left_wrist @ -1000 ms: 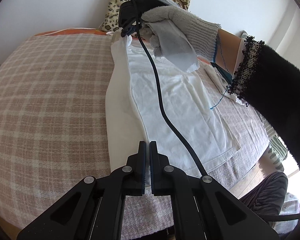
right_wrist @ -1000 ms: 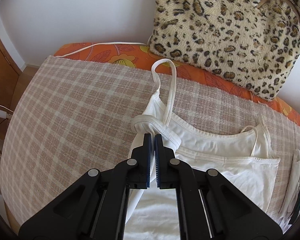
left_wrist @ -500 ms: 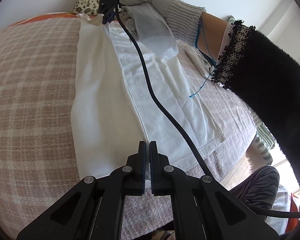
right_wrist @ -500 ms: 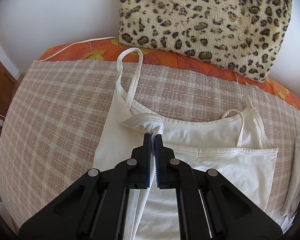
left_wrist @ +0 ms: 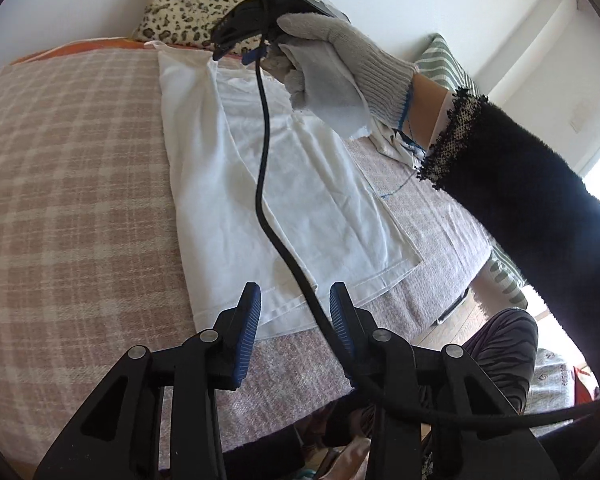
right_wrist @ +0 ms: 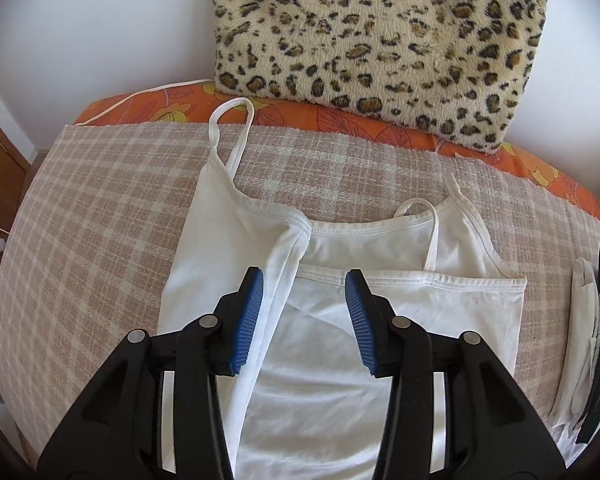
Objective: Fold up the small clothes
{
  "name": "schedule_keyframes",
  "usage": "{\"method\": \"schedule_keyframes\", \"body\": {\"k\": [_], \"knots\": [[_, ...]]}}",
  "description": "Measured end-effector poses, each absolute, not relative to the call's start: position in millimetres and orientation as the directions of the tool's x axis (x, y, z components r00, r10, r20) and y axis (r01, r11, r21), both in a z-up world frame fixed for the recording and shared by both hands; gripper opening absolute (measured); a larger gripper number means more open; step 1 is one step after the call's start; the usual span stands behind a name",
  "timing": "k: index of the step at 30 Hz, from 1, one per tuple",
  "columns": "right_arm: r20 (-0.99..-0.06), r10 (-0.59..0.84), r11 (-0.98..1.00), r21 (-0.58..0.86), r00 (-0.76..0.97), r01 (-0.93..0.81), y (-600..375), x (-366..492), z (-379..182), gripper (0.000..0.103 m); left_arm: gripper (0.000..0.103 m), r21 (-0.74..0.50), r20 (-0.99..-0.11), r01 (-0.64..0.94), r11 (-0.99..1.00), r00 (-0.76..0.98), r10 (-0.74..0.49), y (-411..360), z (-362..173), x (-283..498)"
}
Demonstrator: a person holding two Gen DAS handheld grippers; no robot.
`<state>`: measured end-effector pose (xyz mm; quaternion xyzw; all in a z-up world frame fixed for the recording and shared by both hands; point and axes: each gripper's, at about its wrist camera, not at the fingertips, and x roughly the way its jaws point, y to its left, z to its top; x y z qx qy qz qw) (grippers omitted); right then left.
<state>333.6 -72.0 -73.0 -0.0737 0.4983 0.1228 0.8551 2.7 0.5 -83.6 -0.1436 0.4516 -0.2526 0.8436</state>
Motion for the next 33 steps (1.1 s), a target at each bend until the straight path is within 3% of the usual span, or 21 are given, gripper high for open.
{"method": "schedule_keyframes", "body": {"k": [9, 19, 25, 29, 33], "knots": [[-0.837, 0.395, 0.909, 0.295, 0.378, -0.296, -148, 212, -63, 0.046, 0.034, -0.406, -0.699, 0.201, 0.892, 0.560, -0.445, 46, -77, 10], [-0.769, 0.507, 0.862, 0.455, 0.388, -0.224, -206, 140, -63, 0.046, 0.034, -0.167, -0.792, 0.438, 0.883, 0.474, -0.385, -14, -99, -11], [-0.742, 0.503, 0.863, 0.455, 0.443, -0.219, -220, 141, -42, 0.046, 0.035, -0.249, -0.766, 0.539, 0.805, 0.399, -0.504, -33, -94, -24], [-0.757, 0.494, 0.869, 0.438, 0.428, -0.229, -218, 129, -53, 0.046, 0.047, -0.301, -0.757, 0.546, 0.782, 0.361, -0.544, -31, -92, -22], [-0.760, 0.516, 0.857, 0.466, 0.395, -0.221, -222, 124, -70, 0.046, 0.048, -0.234, -0.785, 0.535, 0.811, 0.388, -0.483, -25, -95, -27]]}}
